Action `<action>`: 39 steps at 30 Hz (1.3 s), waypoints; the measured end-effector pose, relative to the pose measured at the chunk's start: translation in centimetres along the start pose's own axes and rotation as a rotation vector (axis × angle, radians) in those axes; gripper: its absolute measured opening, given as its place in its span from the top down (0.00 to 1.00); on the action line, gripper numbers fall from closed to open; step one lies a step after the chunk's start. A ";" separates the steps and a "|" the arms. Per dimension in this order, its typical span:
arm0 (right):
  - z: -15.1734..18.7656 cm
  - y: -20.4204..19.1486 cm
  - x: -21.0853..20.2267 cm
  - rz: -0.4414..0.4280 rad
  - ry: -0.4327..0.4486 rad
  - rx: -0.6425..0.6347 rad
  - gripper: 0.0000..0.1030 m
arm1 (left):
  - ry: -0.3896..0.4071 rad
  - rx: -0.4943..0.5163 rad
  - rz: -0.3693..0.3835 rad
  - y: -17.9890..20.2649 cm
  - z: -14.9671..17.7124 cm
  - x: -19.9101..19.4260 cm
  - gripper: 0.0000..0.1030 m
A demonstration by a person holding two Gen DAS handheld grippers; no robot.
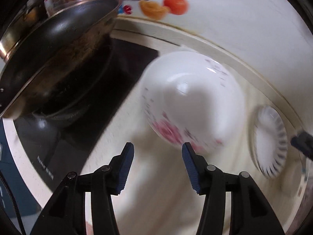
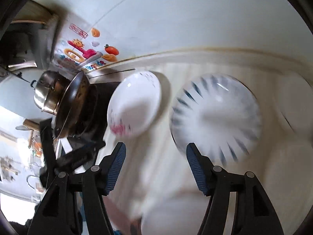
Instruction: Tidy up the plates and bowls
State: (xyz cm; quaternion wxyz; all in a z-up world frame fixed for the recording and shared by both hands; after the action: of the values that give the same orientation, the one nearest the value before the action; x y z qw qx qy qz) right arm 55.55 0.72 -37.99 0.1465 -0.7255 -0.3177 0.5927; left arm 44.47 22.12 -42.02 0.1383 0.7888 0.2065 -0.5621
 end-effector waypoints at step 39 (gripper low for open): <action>-8.6 2.2 12.7 0.033 -0.091 -0.048 0.81 | 0.033 -0.052 0.116 1.6 -2.2 0.5 0.76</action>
State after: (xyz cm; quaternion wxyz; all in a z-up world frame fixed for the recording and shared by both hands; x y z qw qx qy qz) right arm 65.55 8.51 -46.82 0.1048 -0.7062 -0.3261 0.6196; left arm 47.21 21.85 -41.76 0.1877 0.8048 0.1773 -0.5344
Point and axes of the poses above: each gripper's, at about its wrist camera, not at the fingertips, and x roughly the way its jaws point, y to its right, z to its underside, the point moved 9 cm from there along x, roughly the way its jaws point, and after that the axes turned 5 degrees about -z, right-handed, at the moved point
